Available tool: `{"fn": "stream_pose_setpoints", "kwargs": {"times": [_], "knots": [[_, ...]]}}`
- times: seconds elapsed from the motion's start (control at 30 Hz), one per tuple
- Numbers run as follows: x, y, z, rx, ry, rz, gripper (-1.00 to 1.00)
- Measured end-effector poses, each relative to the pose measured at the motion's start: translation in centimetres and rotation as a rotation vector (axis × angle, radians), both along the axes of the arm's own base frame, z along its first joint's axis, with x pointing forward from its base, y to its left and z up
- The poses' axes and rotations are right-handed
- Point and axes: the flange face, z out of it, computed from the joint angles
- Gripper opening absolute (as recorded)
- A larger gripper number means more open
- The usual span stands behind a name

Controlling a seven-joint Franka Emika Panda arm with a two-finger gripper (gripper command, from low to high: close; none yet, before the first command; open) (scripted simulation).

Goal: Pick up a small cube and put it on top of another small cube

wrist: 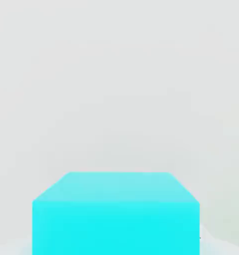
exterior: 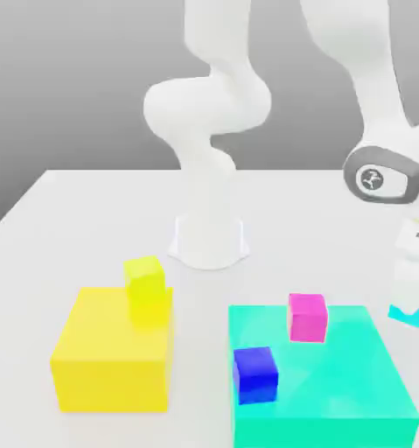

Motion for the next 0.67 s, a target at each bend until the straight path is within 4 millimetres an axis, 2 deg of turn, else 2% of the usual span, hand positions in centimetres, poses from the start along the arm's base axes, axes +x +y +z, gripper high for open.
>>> {"fn": "stream_pose_setpoints", "kwargs": {"times": [0.13, 0.27, 0.33, 0.4, 0.47, 0.53, 0.57, 0.67], "knots": [[7.1, -6.1, 3.3, -0.020, -0.012, -0.351, -1.00], [13.6, -16.0, 7.1, -0.022, -0.011, -0.779, -1.00], [15.6, -21.0, 9.5, -0.013, -0.006, -0.994, -1.00], [16.7, -25.9, 11.7, 0.001, 0.003, -1.205, -1.00], [16.9, -27.3, 10.8, 0.006, 0.009, -1.295, -1.00], [17.0, -27.5, 8.1, 0.007, 0.010, -1.314, -1.00], [16.9, -27.4, 7.0, 0.007, 0.010, -1.315, 1.00], [16.9, -27.3, 7.0, 0.007, 0.010, -1.314, 1.00]]}}
